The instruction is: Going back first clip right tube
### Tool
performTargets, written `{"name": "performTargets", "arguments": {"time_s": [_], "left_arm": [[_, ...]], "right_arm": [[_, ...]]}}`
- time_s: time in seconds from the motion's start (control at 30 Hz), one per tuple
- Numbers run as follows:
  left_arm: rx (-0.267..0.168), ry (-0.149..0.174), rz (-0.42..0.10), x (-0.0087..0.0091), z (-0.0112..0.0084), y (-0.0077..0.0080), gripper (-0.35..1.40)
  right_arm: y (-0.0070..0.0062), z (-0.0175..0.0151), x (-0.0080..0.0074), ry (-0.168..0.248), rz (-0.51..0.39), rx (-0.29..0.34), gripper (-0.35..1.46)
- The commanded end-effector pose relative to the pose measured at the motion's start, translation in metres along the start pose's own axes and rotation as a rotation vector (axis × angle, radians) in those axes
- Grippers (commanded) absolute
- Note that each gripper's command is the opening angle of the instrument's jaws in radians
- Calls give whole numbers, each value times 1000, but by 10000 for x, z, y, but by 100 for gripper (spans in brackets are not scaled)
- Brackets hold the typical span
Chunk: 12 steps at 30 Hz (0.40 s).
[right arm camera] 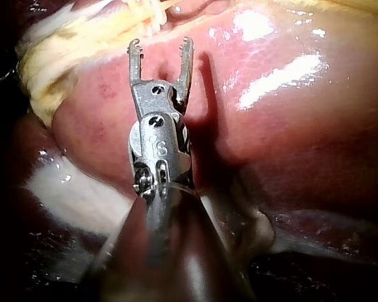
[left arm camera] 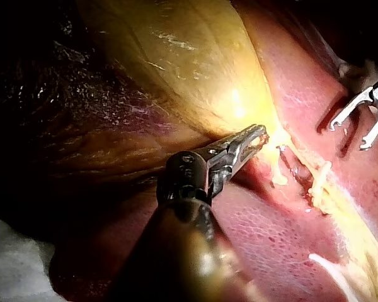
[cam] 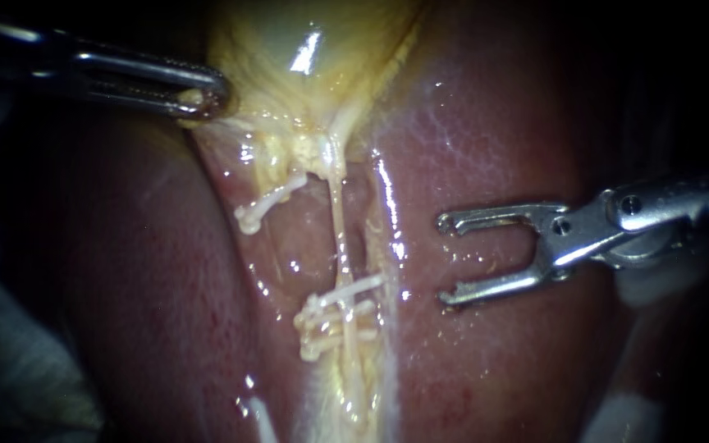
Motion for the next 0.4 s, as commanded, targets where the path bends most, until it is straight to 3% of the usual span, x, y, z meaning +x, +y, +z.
{"name": "performTargets", "arguments": {"time_s": [0.03, 0.17, 0.4], "left_arm": [[-1, -4, -1, -1, 4, -1, -35], [0, -11, 3, -4, 14, -7, -35], [1, -13, 4, -5, 14, -9, -35]], "right_arm": [[0, 0, 0, 0, 0, 0, 50], [0, 0, 0, 0, 0, 0, 50], [-2, -1, 1, 0, 0, 1, 50]]}}
